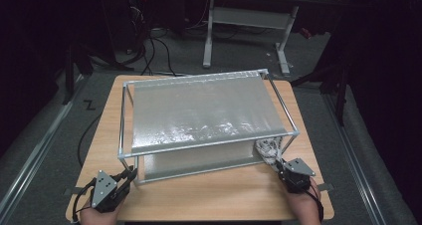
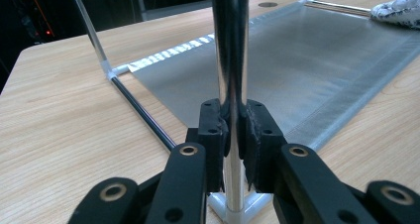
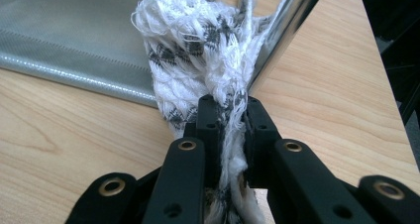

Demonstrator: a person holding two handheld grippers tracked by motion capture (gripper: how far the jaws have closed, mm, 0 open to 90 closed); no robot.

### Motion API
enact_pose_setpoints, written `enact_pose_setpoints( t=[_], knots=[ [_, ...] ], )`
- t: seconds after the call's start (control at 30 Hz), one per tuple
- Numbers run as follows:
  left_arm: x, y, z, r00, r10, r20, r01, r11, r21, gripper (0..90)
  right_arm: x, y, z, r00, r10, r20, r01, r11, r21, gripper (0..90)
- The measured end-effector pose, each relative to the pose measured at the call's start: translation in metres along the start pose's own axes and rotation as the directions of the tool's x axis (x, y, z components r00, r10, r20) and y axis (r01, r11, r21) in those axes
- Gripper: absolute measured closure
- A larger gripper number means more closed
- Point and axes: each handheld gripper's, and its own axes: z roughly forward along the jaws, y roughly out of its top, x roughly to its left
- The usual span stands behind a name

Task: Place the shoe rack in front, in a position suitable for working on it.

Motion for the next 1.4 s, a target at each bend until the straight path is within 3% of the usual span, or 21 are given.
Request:
enact_pose_setpoints(
  t=[0.07, 0.1, 0.13, 0.23, 0.37, 0.43, 0.47, 0.5, 0.53, 0.7, 0.83, 0.97, 1.03, 1.07, 1.13, 1.23, 1.27, 1.4],
  knots=[
    [0.0, 0.0, 0.0, 1.0, -0.001, 0.0, 0.001, 1.0, 0.0, 79.4, 0.0, 0.0, 0.0, 1.0, 0.004, -0.005, -0.004, 1.0, 0.002, 79.9],
    [0.0, 0.0, 0.0, 1.0, -0.001, 0.0, 0.001, 1.0, 0.0, 79.4, 0.0, 0.0, 0.001, 0.9996, 0.011, -0.025, -0.01, 1.0, 0.007, 74.0],
    [0.0, 0.0, 0.0, 1.0, -0.001, 0.0, 0.001, 1.0, 0.0, 79.4, 0.0, -0.001, 0.003, 0.998, 0.034, -0.054, -0.033, 0.999, 0.02, 58.3],
    [0.0, 0.0, 0.0, 1.0, -0.001, 0.0, 0.001, 1.0, 0.0, 79.4, 0.001, -0.001, 0.007, 0.9936, 0.065, -0.092, -0.062, 0.998, 0.032, 45.8],
    [0.0, 0.0, 0.0, 1.0, 0.002, -0.001, -0.002, 1.0, 0.002, 79.3, 0.004, -0.001, 0.012, 0.9908, 0.068, -0.117, -0.061, 0.996, 0.058, 49.7],
    [0.0, 0.0, 0.0, 1.0, 0.001, 0.0, -0.001, 1.0, 0.002, 79.3, 0.004, -0.002, 0.014, 0.9907, 0.064, -0.12, -0.056, 0.996, 0.072, 59.3],
    [0.0, 0.0, 0.0, 1.0, 0.001, 0.0, -0.001, 1.0, 0.002, 79.3, 0.004, -0.002, 0.014, 0.9904, 0.062, -0.123, -0.053, 0.996, 0.073, 59.3],
    [0.0, 0.0, 0.0, 1.0, 0.002, 0.0, -0.002, 1.0, 0.002, 79.3, 0.004, -0.001, 0.013, 0.9909, 0.063, -0.119, -0.055, 0.996, 0.072, 72.5],
    [0.0, 0.0, 0.0, 1.0, 0.002, 0.0, -0.002, 1.0, 0.002, 79.3, 0.003, -0.001, 0.012, 0.9903, 0.071, -0.119, -0.063, 0.996, 0.07, 75.1],
    [0.0, 0.0, 0.0, 1.0, 0.002, 0.0, -0.002, 1.0, 0.002, 79.4, -0.002, 0.0, 0.006, 0.9943, 0.077, -0.073, -0.074, 0.996, 0.044, 77.6],
    [0.0, 0.001, 0.0, 1.0, 0.001, 0.001, -0.001, 1.0, 0.001, 79.4, -0.007, 0.003, -0.002, 0.9955, 0.083, -0.045, -0.083, 0.997, 0.007, 77.5],
    [0.0, 0.001, 0.0, 1.0, 0.003, 0.001, -0.003, 1.0, 0.001, 79.4, -0.009, 0.009, -0.014, 0.9968, 0.078, -0.017, -0.078, 0.996, -0.05, 77.2],
    [0.0, 0.001, 0.0, 1.0, 0.003, 0.002, -0.003, 1.0, 0.0, 79.4, -0.01, 0.017, -0.026, 0.997, 0.077, 0.007, -0.076, 0.991, -0.107, 77.2],
    [0.0, 0.001, 0.0, 1.0, 0.004, 0.001, -0.004, 1.0, 0.0, 79.4, -0.01, 0.017, -0.026, 0.997, 0.077, 0.007, -0.076, 0.991, -0.107, 77.2],
    [0.0, 0.001, 0.0, 1.0, 0.005, 0.002, -0.005, 1.0, 0.0, 79.4, -0.011, 0.025, -0.04, 0.9963, 0.078, 0.036, -0.07, 0.982, -0.178, 77.2],
    [0.0, 0.001, 0.0, 1.0, 0.005, 0.002, -0.005, 1.0, 0.0, 79.4, -0.012, 0.029, -0.048, 0.9957, 0.079, 0.047, -0.068, 0.975, -0.212, 77.2],
    [0.0, 0.0, 0.0, 1.0, 0.005, 0.002, -0.005, 1.0, 0.001, 79.4, -0.013, 0.033, -0.056, 0.9948, 0.078, 0.065, -0.059, 0.965, -0.255, 77.3],
    [0.0, 0.001, 0.0, 1.0, 0.005, 0.002, -0.005, 1.0, 0.001, 79.4, -0.013, 0.035, -0.06, 0.9936, 0.081, 0.079, -0.056, 0.961, -0.27, 77.3]
  ],
)
